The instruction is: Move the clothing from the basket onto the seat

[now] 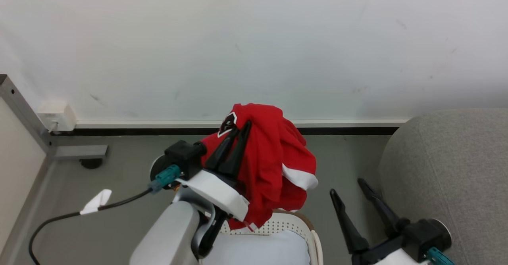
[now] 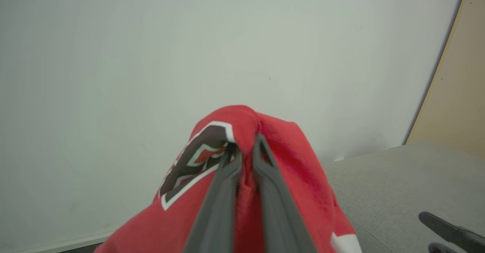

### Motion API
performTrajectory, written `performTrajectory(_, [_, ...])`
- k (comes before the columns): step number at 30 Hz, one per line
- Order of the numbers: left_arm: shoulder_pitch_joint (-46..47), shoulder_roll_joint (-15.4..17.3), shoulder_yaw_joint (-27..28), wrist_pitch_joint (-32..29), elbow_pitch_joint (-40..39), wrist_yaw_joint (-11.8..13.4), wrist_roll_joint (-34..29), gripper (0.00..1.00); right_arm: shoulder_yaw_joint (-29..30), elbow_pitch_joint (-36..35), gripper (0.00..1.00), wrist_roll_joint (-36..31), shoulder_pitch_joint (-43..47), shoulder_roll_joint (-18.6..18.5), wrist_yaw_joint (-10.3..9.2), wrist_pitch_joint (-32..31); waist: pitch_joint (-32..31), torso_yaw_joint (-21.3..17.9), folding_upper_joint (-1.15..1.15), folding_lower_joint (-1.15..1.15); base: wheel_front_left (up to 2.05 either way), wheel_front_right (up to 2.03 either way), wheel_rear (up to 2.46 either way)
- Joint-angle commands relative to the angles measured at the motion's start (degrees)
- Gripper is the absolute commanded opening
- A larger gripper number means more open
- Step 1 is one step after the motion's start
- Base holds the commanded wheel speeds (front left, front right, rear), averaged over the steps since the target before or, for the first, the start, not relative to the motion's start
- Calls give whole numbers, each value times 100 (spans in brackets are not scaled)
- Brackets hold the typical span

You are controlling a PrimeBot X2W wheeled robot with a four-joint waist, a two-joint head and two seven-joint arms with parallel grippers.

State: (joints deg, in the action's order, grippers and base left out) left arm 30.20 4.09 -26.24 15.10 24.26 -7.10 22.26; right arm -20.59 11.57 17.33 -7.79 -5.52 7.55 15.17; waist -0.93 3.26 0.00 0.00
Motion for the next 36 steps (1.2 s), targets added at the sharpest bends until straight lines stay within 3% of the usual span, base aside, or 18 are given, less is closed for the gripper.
performTrajectory(1, [-48,-19,-45,8,26,-18,-29,0,-128,47,100,73,-185,-54,-12,-3,4,33,0,0,0,0,0])
performTrajectory(10, [-140,-82,-514,8,85,-32,25,0,-1217,698,100,637,-960,-145,-13,-3,-31,262,0,0,0,0,0])
performTrajectory(18, [-151,-110,-1120,8,103,-40,132,0,-1774,1470,100,1070,-1321,-151,-12,-3,-56,535,0,0,0,0,0])
performTrajectory(27, [-141,-116,-1936,8,-33,-44,399,0,-1862,2077,100,1095,-1598,-120,-12,-4,-108,762,0,0,0,0,0])
performTrajectory(36, [-66,-119,-2345,7,-20,-45,619,0,-1714,2181,100,742,-1690,-112,-12,-3,-146,894,0,0,0,0,0])
